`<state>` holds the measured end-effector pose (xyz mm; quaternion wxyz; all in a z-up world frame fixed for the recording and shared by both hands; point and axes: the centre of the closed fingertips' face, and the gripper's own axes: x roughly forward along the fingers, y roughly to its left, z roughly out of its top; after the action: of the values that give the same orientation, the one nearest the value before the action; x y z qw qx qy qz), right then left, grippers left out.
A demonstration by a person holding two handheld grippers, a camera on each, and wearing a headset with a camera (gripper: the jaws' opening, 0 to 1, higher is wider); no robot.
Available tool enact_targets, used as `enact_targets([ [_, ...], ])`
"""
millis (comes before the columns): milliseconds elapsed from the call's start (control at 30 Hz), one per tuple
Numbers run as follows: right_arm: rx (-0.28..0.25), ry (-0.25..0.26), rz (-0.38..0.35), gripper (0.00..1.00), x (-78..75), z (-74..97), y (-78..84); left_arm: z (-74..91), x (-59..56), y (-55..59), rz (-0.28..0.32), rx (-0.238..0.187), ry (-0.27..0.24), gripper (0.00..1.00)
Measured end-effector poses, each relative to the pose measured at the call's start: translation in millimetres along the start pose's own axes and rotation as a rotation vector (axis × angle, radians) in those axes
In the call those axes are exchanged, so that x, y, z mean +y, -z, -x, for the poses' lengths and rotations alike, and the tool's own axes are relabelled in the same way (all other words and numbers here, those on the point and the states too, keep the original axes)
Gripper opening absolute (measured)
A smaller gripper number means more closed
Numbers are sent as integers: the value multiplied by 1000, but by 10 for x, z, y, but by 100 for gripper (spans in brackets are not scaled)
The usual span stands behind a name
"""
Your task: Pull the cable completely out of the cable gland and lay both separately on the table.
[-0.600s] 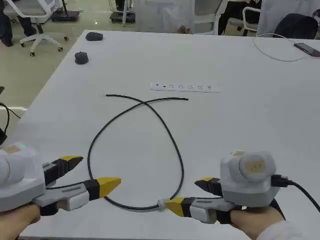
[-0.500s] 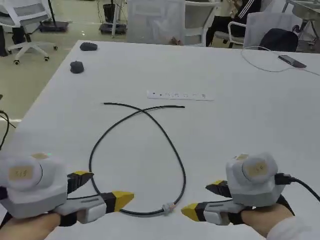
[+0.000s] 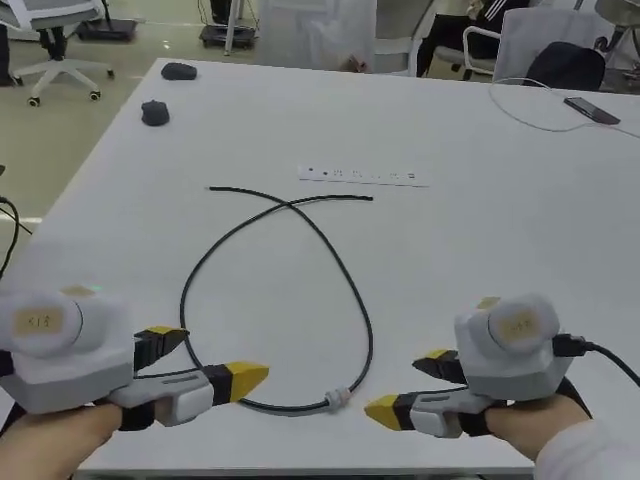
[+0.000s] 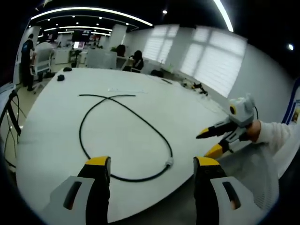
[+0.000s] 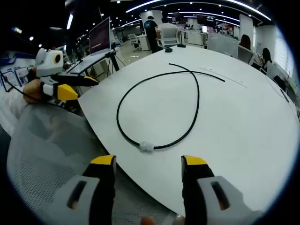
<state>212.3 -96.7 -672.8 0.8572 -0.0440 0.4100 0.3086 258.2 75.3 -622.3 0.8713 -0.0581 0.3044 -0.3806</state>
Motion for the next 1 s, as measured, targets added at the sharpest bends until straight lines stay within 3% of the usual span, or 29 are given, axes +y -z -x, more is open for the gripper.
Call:
enact_targets([
  [300, 9, -10, -2, 57, -15, -20, 20, -23, -39, 56, -50, 35, -1, 72],
  [533, 24, -16, 13, 56, 7, -33, 35, -7, 68, 91, -19, 48, -28, 70],
  [733, 16, -27, 3, 56, 20, -34, 24, -10, 50, 95, -23, 54, -27, 69],
  [1000, 46, -25, 29, 56, 40, -50, 60, -3, 76, 129, -30, 74, -31, 68],
])
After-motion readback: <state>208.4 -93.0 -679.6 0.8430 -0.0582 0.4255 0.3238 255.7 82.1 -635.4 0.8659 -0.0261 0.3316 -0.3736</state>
